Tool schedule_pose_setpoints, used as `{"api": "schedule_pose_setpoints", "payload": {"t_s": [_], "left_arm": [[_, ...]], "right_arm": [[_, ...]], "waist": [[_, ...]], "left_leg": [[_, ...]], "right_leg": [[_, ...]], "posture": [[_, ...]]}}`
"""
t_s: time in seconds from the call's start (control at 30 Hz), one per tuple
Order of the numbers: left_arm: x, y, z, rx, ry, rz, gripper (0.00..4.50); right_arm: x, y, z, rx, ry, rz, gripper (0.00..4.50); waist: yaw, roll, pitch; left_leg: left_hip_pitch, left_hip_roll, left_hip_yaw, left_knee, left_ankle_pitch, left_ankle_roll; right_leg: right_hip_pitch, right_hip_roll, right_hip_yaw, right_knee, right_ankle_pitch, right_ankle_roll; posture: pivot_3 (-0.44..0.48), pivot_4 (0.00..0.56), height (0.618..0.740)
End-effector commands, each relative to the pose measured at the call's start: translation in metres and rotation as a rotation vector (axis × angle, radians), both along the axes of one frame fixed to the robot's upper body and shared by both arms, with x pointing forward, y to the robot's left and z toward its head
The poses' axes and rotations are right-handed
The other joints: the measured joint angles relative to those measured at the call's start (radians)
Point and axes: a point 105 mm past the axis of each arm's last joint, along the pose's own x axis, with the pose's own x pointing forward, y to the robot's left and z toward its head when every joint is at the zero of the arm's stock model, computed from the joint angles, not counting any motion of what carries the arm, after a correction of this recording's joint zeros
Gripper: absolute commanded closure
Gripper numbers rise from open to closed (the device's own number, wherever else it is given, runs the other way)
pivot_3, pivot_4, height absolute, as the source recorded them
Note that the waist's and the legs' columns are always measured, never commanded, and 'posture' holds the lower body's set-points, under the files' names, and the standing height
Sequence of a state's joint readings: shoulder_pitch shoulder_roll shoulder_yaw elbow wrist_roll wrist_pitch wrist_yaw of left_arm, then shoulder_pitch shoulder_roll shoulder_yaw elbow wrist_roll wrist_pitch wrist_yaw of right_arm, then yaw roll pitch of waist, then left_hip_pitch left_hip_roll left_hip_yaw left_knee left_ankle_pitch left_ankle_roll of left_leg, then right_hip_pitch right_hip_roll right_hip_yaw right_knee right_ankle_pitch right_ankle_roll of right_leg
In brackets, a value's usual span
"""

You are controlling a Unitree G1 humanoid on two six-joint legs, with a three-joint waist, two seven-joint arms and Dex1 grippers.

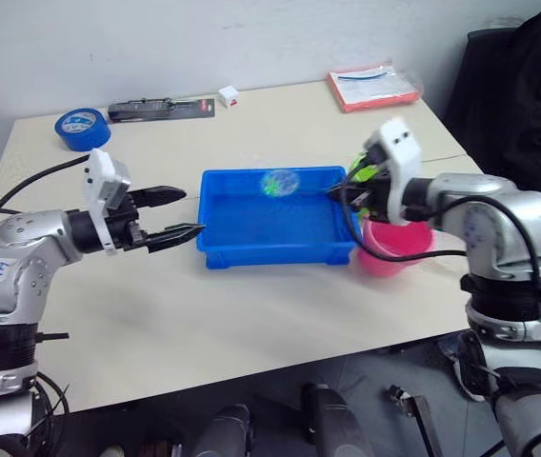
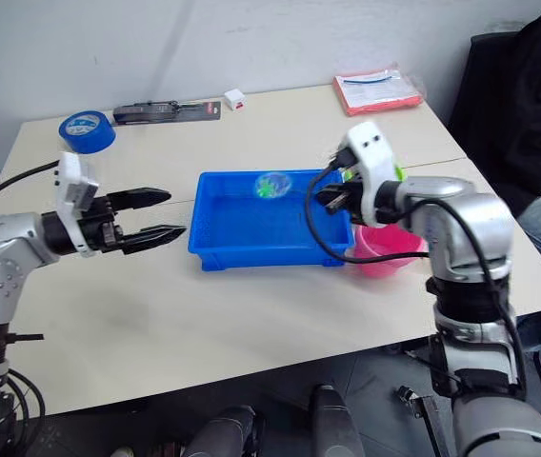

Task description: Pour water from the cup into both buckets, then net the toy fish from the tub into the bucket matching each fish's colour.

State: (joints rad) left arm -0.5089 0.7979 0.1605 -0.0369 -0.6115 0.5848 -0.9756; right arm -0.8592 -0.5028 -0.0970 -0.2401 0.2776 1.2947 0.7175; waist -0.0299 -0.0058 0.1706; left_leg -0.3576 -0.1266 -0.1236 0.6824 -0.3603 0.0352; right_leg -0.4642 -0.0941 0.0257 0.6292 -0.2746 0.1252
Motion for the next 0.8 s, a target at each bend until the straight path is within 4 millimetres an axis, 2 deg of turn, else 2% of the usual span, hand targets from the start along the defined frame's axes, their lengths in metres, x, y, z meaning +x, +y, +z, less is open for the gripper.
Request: {"api": "schedule_pose_setpoints", "payload": {"t_s": [0.03,0.13,0.37,0.5,0.7,0.8], "left_arm": [[0.006,-0.008,0.006,0.009,-0.038,-0.041,0.00],[0.013,-0.013,0.008,0.009,-0.043,-0.070,0.00],[0.018,-0.020,0.009,0.006,-0.047,-0.118,0.00],[0.020,-0.024,0.008,0.008,-0.043,-0.132,0.00],[0.022,-0.027,0.009,0.003,-0.042,-0.149,0.00],[0.020,-0.027,0.008,0.002,-0.039,-0.153,0.00]], "right_arm": [[-0.005,-0.033,0.022,0.037,-0.095,-0.119,3.71],[-0.007,-0.064,0.026,0.020,-0.121,-0.233,3.71],[-0.011,-0.110,0.028,-0.115,-0.191,-0.435,3.71],[-0.008,-0.116,0.024,-0.304,-0.261,-0.463,3.71],[0.000,-0.103,0.020,-0.615,-0.416,-0.413,3.71],[0.003,-0.099,0.015,-0.850,-0.526,-0.373,3.71]], "waist": [[0.002,0.000,0.000],[0.009,0.000,0.000],[0.002,0.000,0.000],[0.001,0.000,0.000],[0.004,0.000,0.000],[0.004,0.000,0.000]], "left_leg": [[0.000,0.000,0.000,0.000,0.000,0.000],[0.000,-0.001,0.000,0.001,0.000,0.000],[0.000,-0.001,0.000,0.001,0.000,0.001],[0.000,-0.001,0.002,0.001,0.000,0.001],[0.000,-0.001,0.002,0.001,0.000,0.001],[0.000,-0.001,0.002,0.001,0.000,0.001]], "right_leg": [[0.000,0.000,0.000,0.000,0.000,0.000],[0.001,-0.001,0.000,0.000,0.000,0.000],[0.000,-0.001,0.001,0.000,0.000,0.000],[0.000,-0.001,0.002,0.001,0.000,0.000],[0.000,-0.001,0.002,0.001,0.000,0.000],[0.000,-0.001,0.002,0.001,0.000,0.000]], "posture": [[0.000,0.150,0.740],[0.000,0.150,0.740],[0.000,0.150,0.740],[0.000,0.150,0.740],[0.000,0.150,0.740],[0.000,0.150,0.740]]}}
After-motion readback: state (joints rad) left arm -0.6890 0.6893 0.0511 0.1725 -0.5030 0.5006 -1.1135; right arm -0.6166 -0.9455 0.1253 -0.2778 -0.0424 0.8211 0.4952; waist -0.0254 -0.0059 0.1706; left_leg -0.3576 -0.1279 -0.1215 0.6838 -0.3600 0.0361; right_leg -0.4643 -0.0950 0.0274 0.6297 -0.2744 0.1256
